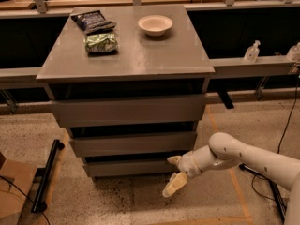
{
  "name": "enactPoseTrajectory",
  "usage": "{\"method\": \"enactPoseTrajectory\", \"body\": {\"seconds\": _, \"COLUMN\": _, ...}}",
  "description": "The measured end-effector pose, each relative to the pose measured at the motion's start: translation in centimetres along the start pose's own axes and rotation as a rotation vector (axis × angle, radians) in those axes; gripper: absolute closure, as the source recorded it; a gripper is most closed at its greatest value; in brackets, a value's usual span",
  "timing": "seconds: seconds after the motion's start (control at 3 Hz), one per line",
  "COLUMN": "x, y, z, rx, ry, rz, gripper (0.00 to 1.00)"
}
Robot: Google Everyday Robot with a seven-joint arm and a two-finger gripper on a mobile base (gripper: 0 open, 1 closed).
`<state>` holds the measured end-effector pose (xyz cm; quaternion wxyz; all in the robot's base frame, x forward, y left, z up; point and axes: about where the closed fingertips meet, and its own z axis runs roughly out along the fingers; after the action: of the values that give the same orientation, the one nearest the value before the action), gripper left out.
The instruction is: Open bottom drawer
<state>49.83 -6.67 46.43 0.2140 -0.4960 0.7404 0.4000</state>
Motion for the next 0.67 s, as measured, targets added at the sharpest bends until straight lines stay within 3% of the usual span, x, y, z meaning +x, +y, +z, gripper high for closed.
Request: {"method": "enactPoseTrajectory", "body": {"seconds": 0.67, "x": 2.8, "y": -3.4, "z": 2.3, "rx": 0.024, "ry": -0.096, "rz": 0.022, "gripper": 0.00}}
